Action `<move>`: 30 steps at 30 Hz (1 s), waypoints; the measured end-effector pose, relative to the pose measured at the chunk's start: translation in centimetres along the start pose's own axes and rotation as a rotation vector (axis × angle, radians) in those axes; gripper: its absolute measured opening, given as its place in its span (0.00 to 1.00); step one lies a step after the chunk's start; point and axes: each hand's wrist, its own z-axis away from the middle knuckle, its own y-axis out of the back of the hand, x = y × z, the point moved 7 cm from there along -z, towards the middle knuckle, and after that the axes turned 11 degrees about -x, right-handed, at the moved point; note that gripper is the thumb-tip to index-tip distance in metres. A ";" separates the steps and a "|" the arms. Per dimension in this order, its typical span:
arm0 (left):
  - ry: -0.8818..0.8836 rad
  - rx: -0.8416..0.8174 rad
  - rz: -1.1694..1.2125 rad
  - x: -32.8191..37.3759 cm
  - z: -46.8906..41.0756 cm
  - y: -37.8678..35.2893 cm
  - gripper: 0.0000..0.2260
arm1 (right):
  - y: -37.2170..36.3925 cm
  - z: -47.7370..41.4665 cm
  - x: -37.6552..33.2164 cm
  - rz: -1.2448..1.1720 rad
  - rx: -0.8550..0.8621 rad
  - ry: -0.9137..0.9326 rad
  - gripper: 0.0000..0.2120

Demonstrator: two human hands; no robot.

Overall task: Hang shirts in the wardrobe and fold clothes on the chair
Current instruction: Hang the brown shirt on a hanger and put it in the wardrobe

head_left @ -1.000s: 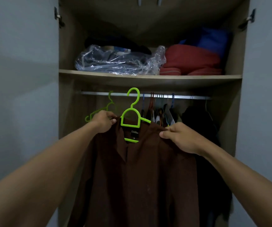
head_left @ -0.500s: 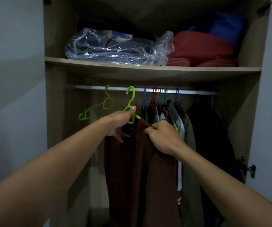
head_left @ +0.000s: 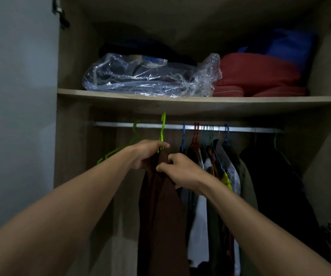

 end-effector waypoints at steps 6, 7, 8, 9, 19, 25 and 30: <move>0.005 -0.052 -0.066 0.0 -5.8 2.9 0.11 | 1.8 -4.8 0.6 0.023 0.047 -0.029 0.08; 0.004 -0.060 -0.067 -0.1 -6.7 3.2 0.11 | 2.0 -5.6 0.8 0.029 0.058 -0.036 0.09; 0.002 -0.070 -0.062 -0.1 -7.5 3.4 0.12 | 2.2 -6.3 1.0 0.036 0.069 -0.042 0.11; 0.000 -0.080 -0.058 -0.2 -8.2 3.6 0.11 | 2.3 -7.1 1.3 0.044 0.082 -0.048 0.11; 0.011 -0.155 -0.066 -1.8 -15.2 4.3 0.07 | 3.2 -13.6 4.7 0.193 0.168 -0.157 0.11; -0.026 -0.130 -0.019 -2.6 -18.3 4.9 0.06 | 3.0 -15.5 5.6 0.194 0.165 -0.239 0.11; 0.005 -0.126 0.007 -4.1 -19.0 4.6 0.05 | 2.5 -16.0 6.6 0.176 0.145 -0.295 0.12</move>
